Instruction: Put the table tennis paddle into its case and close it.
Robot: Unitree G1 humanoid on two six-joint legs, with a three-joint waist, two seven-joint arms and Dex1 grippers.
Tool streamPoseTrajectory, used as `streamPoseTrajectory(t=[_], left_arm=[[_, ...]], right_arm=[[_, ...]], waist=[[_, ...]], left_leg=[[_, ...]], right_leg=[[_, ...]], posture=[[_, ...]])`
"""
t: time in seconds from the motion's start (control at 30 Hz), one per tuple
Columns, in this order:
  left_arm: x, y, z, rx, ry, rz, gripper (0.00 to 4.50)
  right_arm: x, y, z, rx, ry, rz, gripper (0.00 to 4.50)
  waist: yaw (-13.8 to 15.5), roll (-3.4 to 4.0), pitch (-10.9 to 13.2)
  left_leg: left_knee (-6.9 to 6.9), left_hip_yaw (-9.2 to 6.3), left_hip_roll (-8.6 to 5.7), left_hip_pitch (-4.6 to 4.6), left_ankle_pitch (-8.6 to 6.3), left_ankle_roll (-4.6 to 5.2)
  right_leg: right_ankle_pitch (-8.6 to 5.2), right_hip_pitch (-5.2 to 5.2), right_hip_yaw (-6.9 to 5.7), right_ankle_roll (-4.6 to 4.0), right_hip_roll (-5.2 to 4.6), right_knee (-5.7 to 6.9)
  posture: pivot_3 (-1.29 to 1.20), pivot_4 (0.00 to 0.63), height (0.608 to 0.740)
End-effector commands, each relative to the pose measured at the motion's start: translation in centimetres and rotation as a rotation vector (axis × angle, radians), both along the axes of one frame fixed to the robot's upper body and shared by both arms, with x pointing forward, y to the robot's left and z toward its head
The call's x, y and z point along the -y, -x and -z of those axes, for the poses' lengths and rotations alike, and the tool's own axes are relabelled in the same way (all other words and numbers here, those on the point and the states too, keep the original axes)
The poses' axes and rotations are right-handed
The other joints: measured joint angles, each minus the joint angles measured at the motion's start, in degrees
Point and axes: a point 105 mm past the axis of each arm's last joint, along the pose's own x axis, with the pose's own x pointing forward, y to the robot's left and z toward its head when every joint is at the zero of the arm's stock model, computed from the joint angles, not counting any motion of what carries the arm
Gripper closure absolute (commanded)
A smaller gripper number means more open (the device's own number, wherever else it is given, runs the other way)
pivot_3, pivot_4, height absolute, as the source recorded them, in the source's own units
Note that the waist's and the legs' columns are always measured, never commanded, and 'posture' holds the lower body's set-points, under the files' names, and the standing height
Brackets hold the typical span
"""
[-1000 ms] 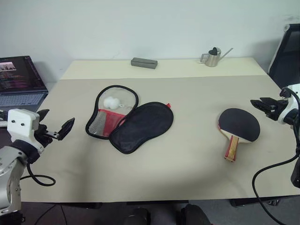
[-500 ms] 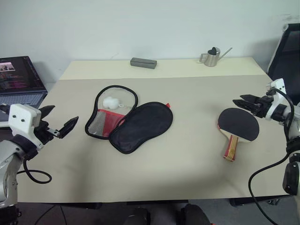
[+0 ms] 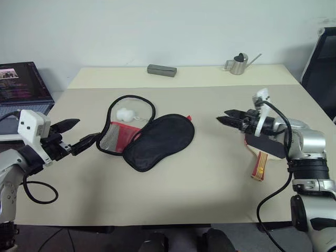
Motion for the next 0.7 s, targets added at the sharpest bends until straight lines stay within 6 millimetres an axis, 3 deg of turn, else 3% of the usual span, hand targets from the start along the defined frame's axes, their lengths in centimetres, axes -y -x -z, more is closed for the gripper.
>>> streamPoseTrajectory(t=[0.03, 0.37, 0.53, 0.7], left_arm=[[0.6, 0.1, -0.6, -0.009, -0.028, 0.068, 0.0], [0.6, -0.2, -1.0, -0.029, -0.052, 0.119, 0.0], [0.9, -0.3, -1.0, -0.024, -0.057, 0.136, 0.0], [1.3, -0.5, -1.5, 0.001, -0.056, 0.155, 0.0]], right_arm=[[-2.0, -0.9, -0.1, 0.003, 0.03, 0.032, 0.05], [-8.0, -1.8, 1.9, -0.127, 0.037, 0.056, 0.05], [-9.2, -2.8, 3.2, -0.129, 0.066, 0.101, 0.05], [-9.0, -4.0, 4.4, -0.104, 0.101, 0.156, 0.05]], waist=[[0.0, -0.02, 0.0], [-0.3, -0.03, 0.0], [-0.5, -0.04, 0.0], [-0.7, -0.04, 0.0]], left_leg=[[0.0, -0.01, 0.01, 0.0, 0.0, 0.0], [-0.02, -0.01, 0.01, -0.08, 0.05, -0.13], [-0.02, 0.0, 0.0, -0.1, 0.04, -0.15], [-0.02, 0.01, 0.0, -0.11, 0.04, -0.16]], right_leg=[[0.0, 0.0, 0.0, 0.0, 0.01, 0.0], [0.02, -0.23, 0.07, -0.04, 0.05, 0.08], [0.03, -0.28, 0.09, -0.04, 0.05, 0.09], [0.04, -0.31, 0.1, -0.05, 0.06, 0.11]], posture=[[0.0, 0.15, 0.74], [0.0, 0.15, 0.74], [0.0, 0.15, 0.74], [0.0, 0.15, 0.74]])
